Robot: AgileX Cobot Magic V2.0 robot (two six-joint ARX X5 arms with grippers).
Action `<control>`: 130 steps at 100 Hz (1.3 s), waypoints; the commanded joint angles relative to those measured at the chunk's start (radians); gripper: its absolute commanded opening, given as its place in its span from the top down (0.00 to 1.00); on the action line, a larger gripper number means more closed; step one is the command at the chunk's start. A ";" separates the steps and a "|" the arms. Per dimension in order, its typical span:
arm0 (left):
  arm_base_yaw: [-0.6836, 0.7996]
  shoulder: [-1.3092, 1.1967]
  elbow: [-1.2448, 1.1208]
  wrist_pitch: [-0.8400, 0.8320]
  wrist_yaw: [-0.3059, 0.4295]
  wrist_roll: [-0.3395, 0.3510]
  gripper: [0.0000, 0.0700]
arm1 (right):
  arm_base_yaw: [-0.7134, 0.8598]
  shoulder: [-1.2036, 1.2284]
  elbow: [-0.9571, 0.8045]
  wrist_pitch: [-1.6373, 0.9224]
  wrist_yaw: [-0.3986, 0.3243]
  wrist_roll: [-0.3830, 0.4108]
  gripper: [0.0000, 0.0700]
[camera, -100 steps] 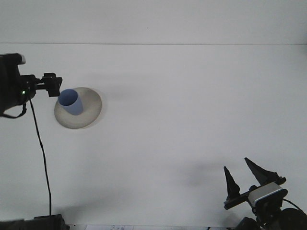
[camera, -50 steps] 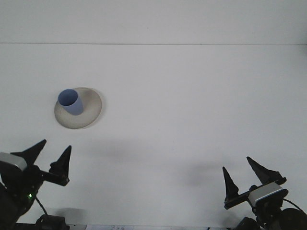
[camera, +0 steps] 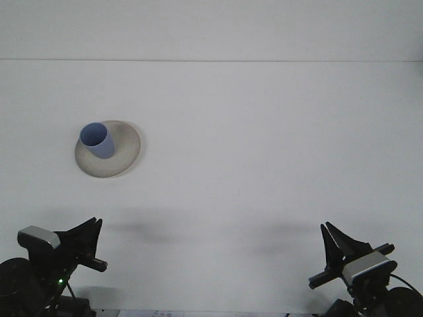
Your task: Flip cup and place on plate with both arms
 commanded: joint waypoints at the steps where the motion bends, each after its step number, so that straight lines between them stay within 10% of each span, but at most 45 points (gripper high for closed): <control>1: -0.002 0.001 0.014 0.005 0.006 -0.014 0.98 | 0.007 0.000 0.002 0.010 -0.001 0.000 0.99; 64: -0.004 0.001 0.014 0.009 0.002 -0.019 0.98 | 0.007 0.000 0.002 0.034 0.000 0.000 0.99; 91: 0.043 -0.087 -0.142 0.178 0.001 0.192 0.98 | 0.007 0.000 0.002 0.034 0.000 0.000 0.99; 115: 0.067 -0.225 -0.493 0.541 -0.244 0.216 0.98 | 0.007 0.000 0.002 0.034 0.000 0.000 0.99; 130: 0.067 -0.249 -0.640 0.671 -0.272 0.217 0.98 | 0.007 0.000 0.002 0.034 0.000 0.000 0.99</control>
